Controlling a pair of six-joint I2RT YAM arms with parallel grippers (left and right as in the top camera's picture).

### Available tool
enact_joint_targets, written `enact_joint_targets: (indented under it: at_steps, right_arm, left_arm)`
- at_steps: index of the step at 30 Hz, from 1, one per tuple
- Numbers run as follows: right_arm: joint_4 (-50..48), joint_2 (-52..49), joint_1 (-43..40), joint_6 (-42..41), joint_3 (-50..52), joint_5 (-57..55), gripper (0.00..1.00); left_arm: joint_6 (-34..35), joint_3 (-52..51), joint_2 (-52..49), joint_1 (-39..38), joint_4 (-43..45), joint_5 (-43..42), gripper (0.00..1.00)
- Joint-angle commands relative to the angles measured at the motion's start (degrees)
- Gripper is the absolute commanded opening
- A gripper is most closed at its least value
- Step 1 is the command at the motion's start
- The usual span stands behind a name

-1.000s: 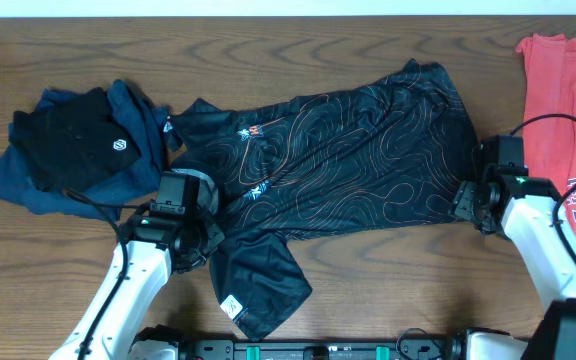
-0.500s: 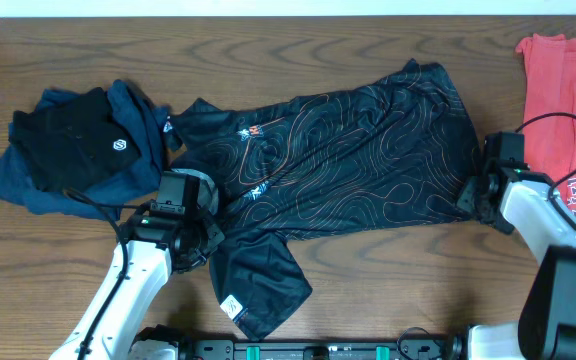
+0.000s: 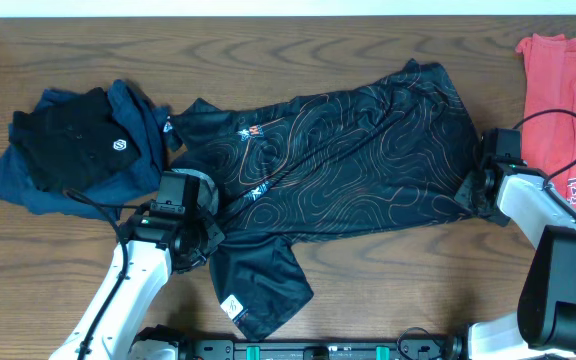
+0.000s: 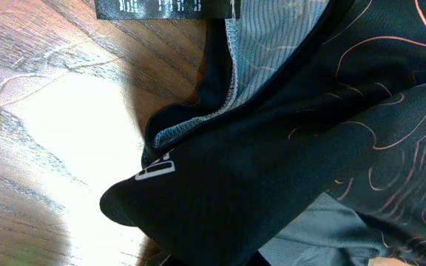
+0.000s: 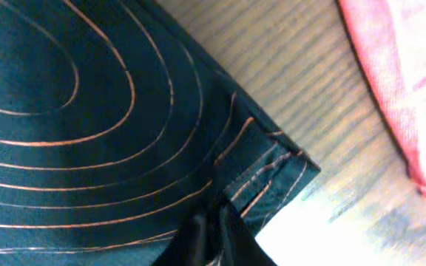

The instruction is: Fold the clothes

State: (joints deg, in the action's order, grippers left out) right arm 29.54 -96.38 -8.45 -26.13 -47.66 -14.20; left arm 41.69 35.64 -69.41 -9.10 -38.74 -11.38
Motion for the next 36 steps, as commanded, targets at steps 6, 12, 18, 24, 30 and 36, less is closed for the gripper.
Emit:
enact_joint_targets:
  at_steps: [6,12,18,24,30,36]
  right_arm:
    - [1.5,-2.1,-0.8,-0.2,1.3,-0.6,0.1]
    - [2.7,0.1,-0.8,-0.2,0.9,-0.6,0.38]
    - [5.4,8.9,-2.2,-0.2,0.7,-0.6,0.45]
    - [6.2,9.8,-4.8,-0.2,1.4,-0.6,0.45]
    - [3.4,8.6,-5.6,-0.2,4.5,-0.6,0.47]
    - [-0.5,8.6,-5.6,-0.2,6.2,2.5,0.49]
  left_arm:
    - [-1.0,0.1,-0.3,0.3,-0.2,0.9,0.06]
    - [-1.0,0.1,-0.3,0.3,-0.2,0.9,0.06]
    - [-1.0,0.1,-0.3,0.3,-0.2,0.9,0.06]
    - [-1.0,0.1,-0.3,0.3,-0.2,0.9,0.06]
    - [-1.0,0.1,-0.3,0.3,-0.2,0.9,0.06]
    - [-1.0,0.1,-0.3,0.3,-0.2,0.9,0.06]
